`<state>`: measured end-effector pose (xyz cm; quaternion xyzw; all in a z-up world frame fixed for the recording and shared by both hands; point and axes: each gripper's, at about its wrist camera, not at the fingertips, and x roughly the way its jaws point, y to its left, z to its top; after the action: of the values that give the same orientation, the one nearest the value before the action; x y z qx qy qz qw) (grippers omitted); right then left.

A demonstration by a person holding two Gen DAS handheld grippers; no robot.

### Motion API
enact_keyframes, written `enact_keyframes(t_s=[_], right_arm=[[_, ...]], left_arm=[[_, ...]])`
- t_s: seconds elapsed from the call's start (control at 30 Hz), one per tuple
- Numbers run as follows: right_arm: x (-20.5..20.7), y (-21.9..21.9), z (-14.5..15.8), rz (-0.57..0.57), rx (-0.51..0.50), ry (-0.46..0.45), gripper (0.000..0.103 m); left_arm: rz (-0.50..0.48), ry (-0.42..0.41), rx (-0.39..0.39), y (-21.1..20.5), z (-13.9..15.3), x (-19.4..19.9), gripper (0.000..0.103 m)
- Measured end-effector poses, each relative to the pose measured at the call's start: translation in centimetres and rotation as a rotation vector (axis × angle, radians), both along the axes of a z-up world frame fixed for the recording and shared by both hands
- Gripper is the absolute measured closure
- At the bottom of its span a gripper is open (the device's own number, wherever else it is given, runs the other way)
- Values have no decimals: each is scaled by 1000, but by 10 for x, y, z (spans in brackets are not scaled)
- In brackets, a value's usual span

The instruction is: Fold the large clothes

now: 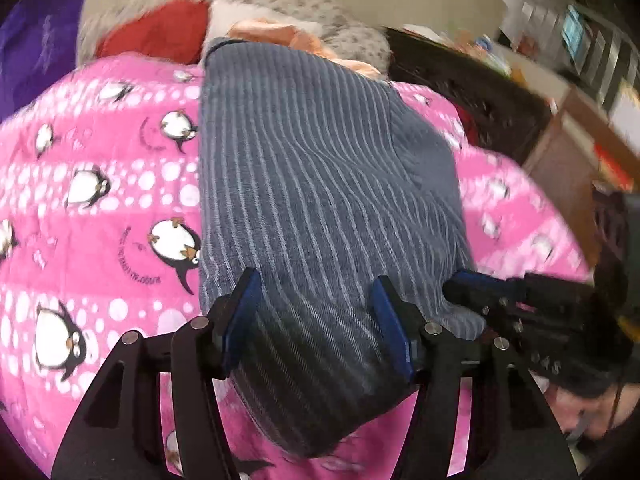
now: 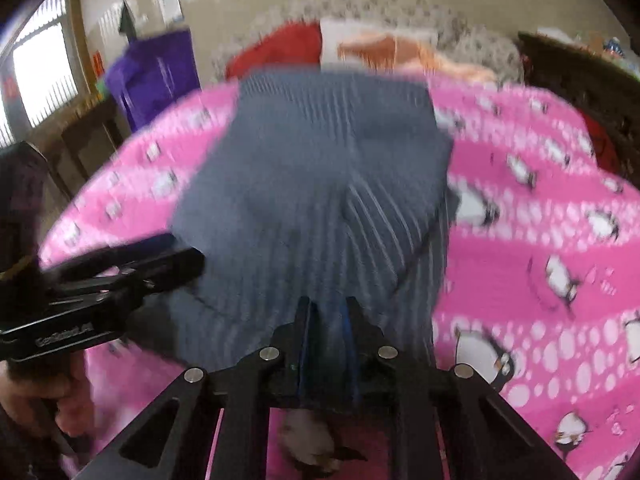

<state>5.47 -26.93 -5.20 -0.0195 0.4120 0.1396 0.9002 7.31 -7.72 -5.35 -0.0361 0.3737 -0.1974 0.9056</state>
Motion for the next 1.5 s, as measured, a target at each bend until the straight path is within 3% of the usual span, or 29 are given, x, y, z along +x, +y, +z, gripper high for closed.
enact_keyframes(t_s=[0.23, 0.33, 0.37, 0.43, 0.53, 0.67, 0.77, 0.87, 1.07, 1.23, 1.3, 1.5], right_arm=[[-2, -12, -17, 4, 52, -51, 93], [-4, -12, -14, 1, 60, -43, 92], [-4, -14, -7, -8, 71, -25, 92], [-6, -15, 18, -32, 108, -17, 91], [-4, -25, 68, -116, 178, -128, 88], [32, -19, 113, -237, 193, -212, 86], [73, -5, 125, -335, 200, -193, 84], [110, 9, 119, -390, 194, -152, 84], [152, 20, 70, -343, 104, -94, 84], [164, 6, 45, -312, 96, -125, 63], [168, 4, 34, -302, 104, -131, 59], [181, 4, 17, -267, 122, -109, 53]], left_arm=[[-3, 9, -21, 4, -7, 6, 47], [-3, -9, 50, -5, 4, 1, 46], [-2, -3, 53, -6, 9, 1, 46], [-1, 17, -26, 1, 27, 6, 46], [63, -31, -128, 16, 65, 27, 46], [123, -60, -113, 17, 94, 80, 46], [193, -20, -71, 13, 97, 127, 46], [241, 22, -67, 9, 89, 159, 46], [246, 61, -8, -5, 50, 191, 46], [257, 71, -8, -6, 27, 199, 40], [246, 62, -1, -9, 22, 198, 33], [277, 59, -25, -4, 12, 198, 34]])
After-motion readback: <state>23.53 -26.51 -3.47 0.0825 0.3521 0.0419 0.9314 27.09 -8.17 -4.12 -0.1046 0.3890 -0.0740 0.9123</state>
